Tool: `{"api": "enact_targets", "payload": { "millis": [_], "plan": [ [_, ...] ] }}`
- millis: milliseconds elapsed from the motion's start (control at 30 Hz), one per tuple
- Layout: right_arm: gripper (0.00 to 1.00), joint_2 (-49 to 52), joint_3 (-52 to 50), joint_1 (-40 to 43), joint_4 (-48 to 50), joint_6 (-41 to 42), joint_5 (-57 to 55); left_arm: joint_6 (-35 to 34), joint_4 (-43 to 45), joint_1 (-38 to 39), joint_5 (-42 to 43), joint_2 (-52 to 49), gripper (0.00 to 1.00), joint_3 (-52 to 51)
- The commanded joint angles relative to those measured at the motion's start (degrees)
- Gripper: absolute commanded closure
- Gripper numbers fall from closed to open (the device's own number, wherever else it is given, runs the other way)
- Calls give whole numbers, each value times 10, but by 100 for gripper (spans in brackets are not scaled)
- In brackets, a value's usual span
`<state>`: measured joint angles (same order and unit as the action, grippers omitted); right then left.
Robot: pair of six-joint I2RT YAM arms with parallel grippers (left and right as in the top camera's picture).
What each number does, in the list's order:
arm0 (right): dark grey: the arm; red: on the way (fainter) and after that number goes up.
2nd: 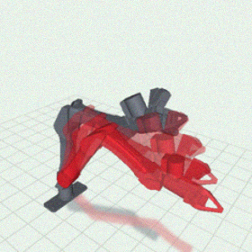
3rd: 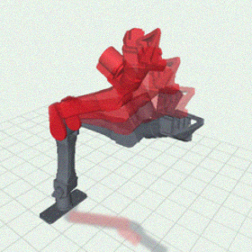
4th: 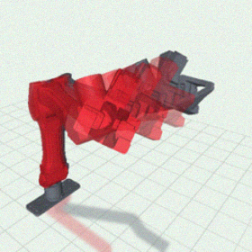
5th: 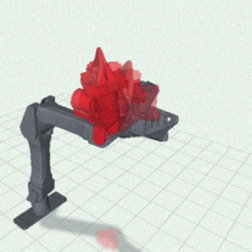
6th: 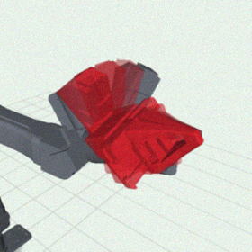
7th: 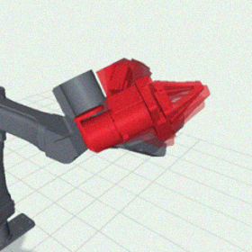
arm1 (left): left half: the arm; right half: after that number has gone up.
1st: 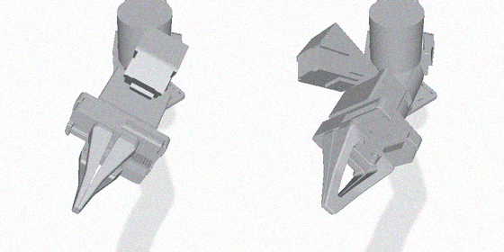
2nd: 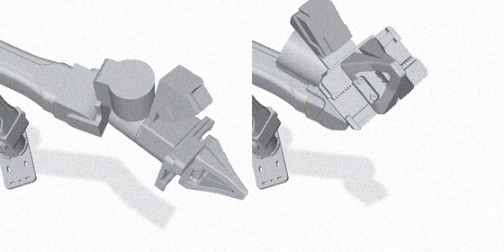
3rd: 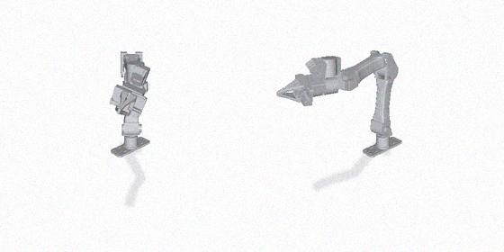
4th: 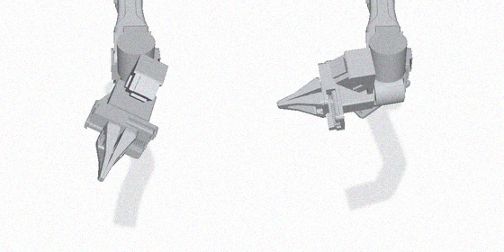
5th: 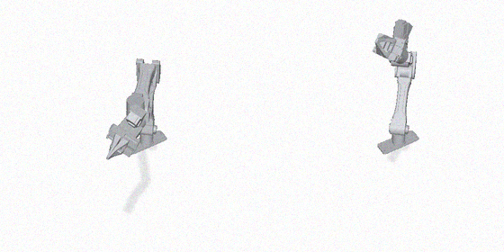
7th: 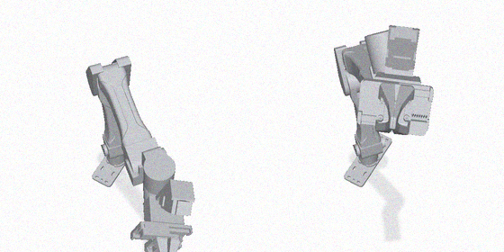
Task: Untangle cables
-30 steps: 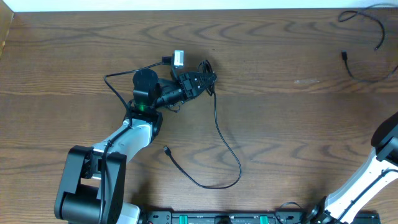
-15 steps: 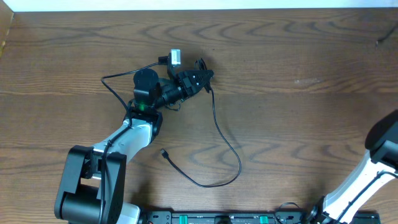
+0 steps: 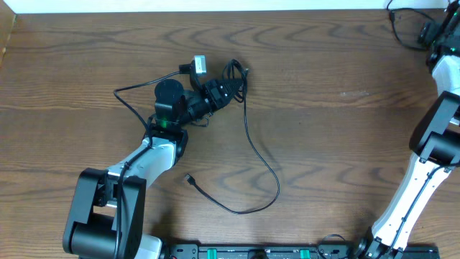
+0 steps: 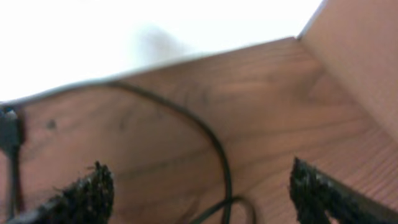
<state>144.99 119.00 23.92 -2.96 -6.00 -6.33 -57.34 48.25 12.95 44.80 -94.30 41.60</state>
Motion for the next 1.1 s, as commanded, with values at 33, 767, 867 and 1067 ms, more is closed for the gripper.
{"api": "enact_targets", "payload": {
  "millis": [33,767,867,1067],
  "plan": [
    [1,-126,25,1,-26,16,-6,27,2,0,-52,1,92,6],
    [1,-433,25,12,-455,197,248,90,113,184,-380,0,92,158],
    [1,-478,25,28,-453,193,247,155,24,219,-380,-14,92,232],
    [1,-573,25,72,-450,187,247,169,17,254,-357,-122,92,354]
  ]
}}
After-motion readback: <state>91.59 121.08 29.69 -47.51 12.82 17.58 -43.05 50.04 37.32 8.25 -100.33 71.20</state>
